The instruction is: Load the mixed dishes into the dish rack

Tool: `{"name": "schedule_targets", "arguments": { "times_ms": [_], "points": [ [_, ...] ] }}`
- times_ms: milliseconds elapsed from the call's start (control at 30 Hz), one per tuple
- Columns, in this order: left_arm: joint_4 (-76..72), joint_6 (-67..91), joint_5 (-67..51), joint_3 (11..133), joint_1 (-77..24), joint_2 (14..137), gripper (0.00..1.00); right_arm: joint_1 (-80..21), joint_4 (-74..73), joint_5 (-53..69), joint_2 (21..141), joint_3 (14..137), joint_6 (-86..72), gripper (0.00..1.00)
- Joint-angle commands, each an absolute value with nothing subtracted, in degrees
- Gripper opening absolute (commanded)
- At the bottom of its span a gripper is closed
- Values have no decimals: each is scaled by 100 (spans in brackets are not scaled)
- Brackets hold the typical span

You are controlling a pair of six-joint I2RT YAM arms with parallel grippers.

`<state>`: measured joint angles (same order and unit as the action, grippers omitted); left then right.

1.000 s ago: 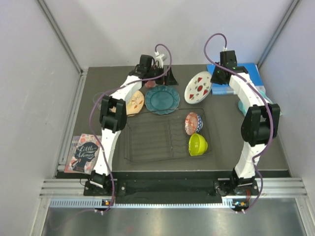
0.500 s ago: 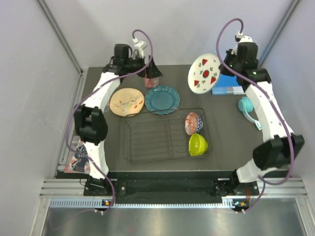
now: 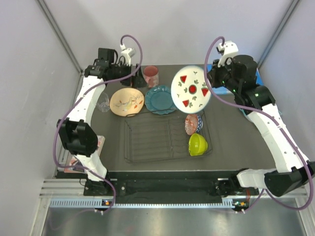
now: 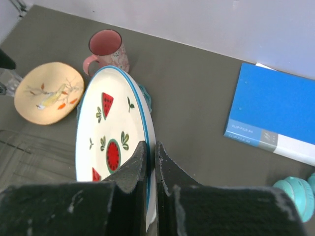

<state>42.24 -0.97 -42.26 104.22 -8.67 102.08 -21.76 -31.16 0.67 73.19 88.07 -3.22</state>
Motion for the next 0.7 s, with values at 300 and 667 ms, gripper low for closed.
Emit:
{"name": "schedule_targets", "arguments": {
  "times_ms": [300, 667],
  "points": [
    [7504, -1967, -3235, 9835, -589, 8754, 99, -3189, -2548, -738, 6776, 8912, 756, 0],
    [8438, -2373, -2682, 8808, -598, 8166, 99, -3797, -2672, -1362, 6987, 8965, 975, 0]
  ]
}}
